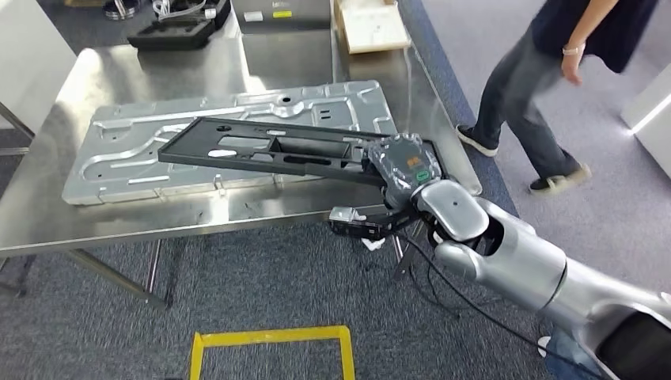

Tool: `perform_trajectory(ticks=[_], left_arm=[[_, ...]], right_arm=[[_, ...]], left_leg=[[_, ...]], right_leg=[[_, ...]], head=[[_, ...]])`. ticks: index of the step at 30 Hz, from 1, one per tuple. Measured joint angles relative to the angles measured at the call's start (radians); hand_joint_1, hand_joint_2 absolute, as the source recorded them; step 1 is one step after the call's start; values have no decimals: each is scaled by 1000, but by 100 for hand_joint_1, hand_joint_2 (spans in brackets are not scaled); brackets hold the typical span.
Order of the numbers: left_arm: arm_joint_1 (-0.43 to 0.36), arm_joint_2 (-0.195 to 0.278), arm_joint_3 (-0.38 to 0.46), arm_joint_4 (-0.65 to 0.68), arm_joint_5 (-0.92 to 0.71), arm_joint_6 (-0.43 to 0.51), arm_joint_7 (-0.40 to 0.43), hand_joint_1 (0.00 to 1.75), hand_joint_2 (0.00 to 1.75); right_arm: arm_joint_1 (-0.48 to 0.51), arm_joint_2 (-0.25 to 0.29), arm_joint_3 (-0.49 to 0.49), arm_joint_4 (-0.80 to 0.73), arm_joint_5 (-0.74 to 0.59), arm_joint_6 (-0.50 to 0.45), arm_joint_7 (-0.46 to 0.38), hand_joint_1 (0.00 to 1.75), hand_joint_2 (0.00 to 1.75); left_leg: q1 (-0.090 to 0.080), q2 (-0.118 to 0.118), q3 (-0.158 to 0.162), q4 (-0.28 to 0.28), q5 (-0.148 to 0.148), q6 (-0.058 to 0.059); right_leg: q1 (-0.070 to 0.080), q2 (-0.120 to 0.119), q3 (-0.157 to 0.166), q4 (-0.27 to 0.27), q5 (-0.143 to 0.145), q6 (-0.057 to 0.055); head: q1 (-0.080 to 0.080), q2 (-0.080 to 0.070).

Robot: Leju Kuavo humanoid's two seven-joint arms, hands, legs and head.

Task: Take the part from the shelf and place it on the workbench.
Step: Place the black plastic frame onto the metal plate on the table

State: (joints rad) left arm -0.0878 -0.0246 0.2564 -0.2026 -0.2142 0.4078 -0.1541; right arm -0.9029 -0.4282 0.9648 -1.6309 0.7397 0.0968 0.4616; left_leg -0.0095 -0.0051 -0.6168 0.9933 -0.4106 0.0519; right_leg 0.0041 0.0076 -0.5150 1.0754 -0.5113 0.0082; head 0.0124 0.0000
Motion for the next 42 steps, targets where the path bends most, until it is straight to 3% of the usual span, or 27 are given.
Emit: perform_trajectory(ticks=[2, 4, 6, 7, 8, 10, 11, 12, 14, 16, 18, 19, 21, 22, 23, 25, 26, 27, 30, 32, 34, 35, 36, 37, 39, 41, 42], left_arm=[[-1, 2, 0, 0, -1, 0, 0, 0, 175], [-1, 3, 0, 0, -1, 1, 0, 0, 175], [1, 3, -1, 0, -1, 0, 0, 0, 175], [3, 3, -1, 0, 0, 0, 1, 0, 175], [4, 3, -1, 0, 0, 0, 1, 0, 175], [3, 3, -1, 0, 1, 0, 3, 0, 175], [1, 3, -2, 0, 1, 1, 4, 0, 175], [1, 3, -2, 0, 1, 1, 5, 0, 175], [2, 4, -3, 0, 2, 3, 7, 0, 175], [2, 5, -4, 0, 4, 4, 8, 0, 175], [-1, 5, -5, 0, 5, 6, 10, 0, 175], [-2, 5, -5, 0, 6, 8, 11, 0, 175], [-1, 6, -7, 0, 9, 12, 15, 0, 175], [0, 6, -8, 0, 11, 15, 18, 0, 175], [2, 6, -8, 0, 13, 18, 21, 0, 175], [3, 6, -8, 0, 17, 23, 25, 0, 175], [3, 6, -8, 0, 19, 23, 26, 0, 175], [2, 6, -8, 0, 22, 23, 27, 0, 175], [1, 6, -9, 0, 30, 13, 22, 0, 175], [0, 7, -9, 0, 37, -1, 13, 0, 175], [-2, 8, -10, 0, 44, -18, 1, 0, 175], [-3, 9, -11, 0, 49, -26, -5, 0, 175], [-2, 10, -12, 0, 52, -35, -11, 0, 131], [-1, 11, -14, 0, 55, -43, -17, 0, 87], [1, 11, -16, 0, 59, -57, -27, 0, 0], [-1, 12, -18, 0, 61, -65, -34, 0, 0], [-2, 13, -20, 0, 64, -67, -36, 0, 0]], right_arm=[[0, 0, 0, 1, 0, 0, 0, 175, 175], [2, 0, -1, 2, 0, 0, 0, 175, 175], [4, 1, 0, 4, 0, 1, -1, 175, 175], [5, 1, 0, 6, 0, 2, -2, 175, 175], [5, 1, 0, 8, 1, 3, -3, 175, 175], [4, 1, 0, 11, 2, 4, -6, 175, 175], [4, 1, 0, 12, 3, 5, -6, 175, 175], [5, 1, 0, 13, 5, 5, -7, 175, 175], [6, 2, 0, 15, 8, 5, -7, 175, 175], [6, 1, 0, 18, 11, 6, -7, 175, 175], [6, 0, 0, 21, 13, 5, -7, 175, 175], [6, 0, 0, 21, 14, 5, -6, 175, 175], [10, 0, 0, 23, 15, 5, -6, 175, 175], [13, 0, 0, 24, 15, 5, -6, 175, 175], [16, 0, 0, 26, 15, 6, -7, 175, 175], [20, 0, 0, 32, 16, 6, -7, 175, 175], [20, 0, 0, 34, 17, 7, -7, 175, 175], [21, 0, 0, 37, 18, 8, -6, 175, 175], [24, -1, 0, 49, 15, 16, -2, 175, 175], [27, -4, 0, 62, 7, 23, 0, 87, 87], [33, -6, 0, 87, -10, 26, 2, 0, 0], [38, -8, -1, 104, -21, 26, 2, 0, 0], [43, -10, -1, 125, -33, 24, 3, 0, 0], [47, -13, -2, 146, -44, 23, 3, 0, 0], [51, -19, -9, 187, -66, 20, 1, 0, 0], [51, -21, -19, 228, -96, 19, -4, 0, 0], [52, -21, -22, 249, -113, 20, -8, 0, 0]], left_leg=[[5, 0, 28, -8, -15, 6], [9, -1, 56, -10, -38, 7], [12, -4, 88, -10, -64, 4], [15, -6, 107, -9, -79, 1], [17, -7, 123, -10, -94, -4], [17, -10, 152, -7, -128, -16], [16, -10, 161, -7, -142, -24], [14, -10, 170, 1, -146, -31], [15, -8, 161, 53, -124, -44], [18, -5, 113, 154, -106, -51], [19, -3, 49, 238, -143, -57], [19, -3, 17, 262, -184, -59], [20, -2, -24, 257, -250, -63], [20, -2, -32, 227, -257, -61], [20, -2, -29, 177, -223, -56], [17, -3, -18, 75, -98, -46], [14, -3, -14, 46, -50, -42], [10, -3, -12, 35, -22, -38], [8, -2, 1, 22, -14, -25], [13, -2, 12, 11, -12, -15], [11, -2, 14, 10, -16, -7], [11, -3, 15, 11, -19, -5], [11, -4, 16, 13, -23, -4], [11, -6, 17, 15, -27, -5], [11, -10, 20, 25, -39, -9], [8, -12, 17, 36, -49, -18], [7, -13, 16, 37, -52, -23]], right_leg=[[-4, -1, -79, 117, -2, 9], [-10, -2, -173, 213, -57, 20], [-16, -3, -226, 217, -108, 28], [-19, -4, -231, 176, -96, 31], [-21, -5, -226, 116, -48, 32], [-23, -11, -212, -9, 95, 30], [-20, -14, -205, -41, 146, 25], [-19, -14, -198, -54, 167, 16], [-16, -10, -175, -53, 154, -4], [-16, -10, -148, -54, 140, -22], [-14, -8, -131, -54, 129, -32], [-12, -5, -126, -54, 122, -35], [-10, 1, -112, -53, 106, -36], [-9, 3, -101, -52, 95, -36], [-8, 4, -89, -50, 85, -34], [-4, 4, -71, -46, 65, -30], [-3, 5, -67, -44, 58, -26], [-3, 5, -65, -43, 52, -20], [-5, 6, -64, -38, 37, -1], [-6, 4, -91, 20, 5, 7], [-9, 2, -159, 143, -44, 13], [-11, 2, -194, 197, -57, 15], [-13, 1, -214, 219, -51, 17], [-15, 1, -216, 203, -26, 18], [-16, -1, -176, 86, 49, 16], [-13, -3, -136, -10, 84, 9], [-11, -3, -129, -25, 83, 6]], head=[[5, 0], [6, 0], [6, 0], [6, 0], [7, 0], [8, 0], [8, 0], [7, 0], [6, 0], [4, 0], [2, 0], [1, 0], [1, 0], [1, 0], [0, 0], [2, 0], [2, 0], [3, 0], [3, 0], [5, 0], [6, 0], [6, 0], [6, 0], [6, 0], [6, 0], [6, 0], [5, 0]])
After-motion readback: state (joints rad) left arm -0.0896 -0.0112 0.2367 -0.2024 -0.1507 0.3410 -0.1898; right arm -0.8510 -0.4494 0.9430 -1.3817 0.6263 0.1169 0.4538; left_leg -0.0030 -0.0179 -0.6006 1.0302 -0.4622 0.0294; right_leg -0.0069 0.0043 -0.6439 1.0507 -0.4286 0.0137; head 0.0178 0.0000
